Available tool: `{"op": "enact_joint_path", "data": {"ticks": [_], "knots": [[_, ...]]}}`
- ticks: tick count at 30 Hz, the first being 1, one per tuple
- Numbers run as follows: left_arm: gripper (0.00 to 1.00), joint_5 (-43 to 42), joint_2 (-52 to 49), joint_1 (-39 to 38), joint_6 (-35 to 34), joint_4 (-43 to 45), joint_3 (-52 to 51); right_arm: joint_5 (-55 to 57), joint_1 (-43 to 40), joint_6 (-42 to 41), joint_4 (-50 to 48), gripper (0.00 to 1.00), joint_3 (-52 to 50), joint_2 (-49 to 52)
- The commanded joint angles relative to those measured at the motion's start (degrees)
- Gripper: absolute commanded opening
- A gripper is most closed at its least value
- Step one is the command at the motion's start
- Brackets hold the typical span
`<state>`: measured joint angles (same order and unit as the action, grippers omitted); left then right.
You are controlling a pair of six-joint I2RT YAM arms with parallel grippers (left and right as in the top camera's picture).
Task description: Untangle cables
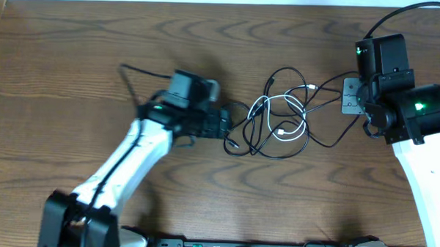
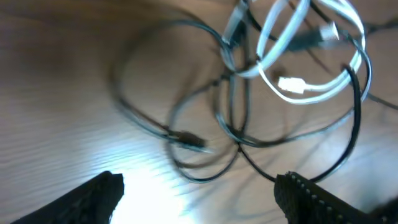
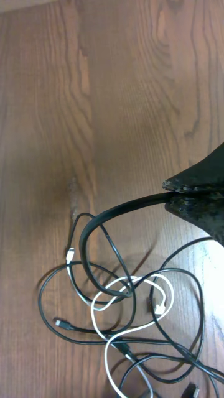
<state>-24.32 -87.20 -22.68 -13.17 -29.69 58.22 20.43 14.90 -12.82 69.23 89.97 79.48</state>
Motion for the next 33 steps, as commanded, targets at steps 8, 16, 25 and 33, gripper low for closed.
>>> {"op": "enact_joint_path", "data": {"ticks": [8,16,25,33], "knots": [[0.74,5.9,-3.0,-14.3,8.4,5.5,0.8,1.5,-1.0,-0.9,1.0,0.01,0.2,-0.3],[0.8,9.6,-5.3,-19.6,9.0,12.5,0.8,1.5,-1.0,-0.9,1.4,0.01,0.2,-0.3],[0.08,25.2,-8.7,-19.3,9.1,8.7,0.9,2.2,-2.0,-1.0,1.4,0.01,0.2,-0.3],[0.07,36.4,12.9,-2.3,8.0,-2.5,0.9,9.0,-14.0,-5.2,1.8,0.01,0.1,-0.3]]}}
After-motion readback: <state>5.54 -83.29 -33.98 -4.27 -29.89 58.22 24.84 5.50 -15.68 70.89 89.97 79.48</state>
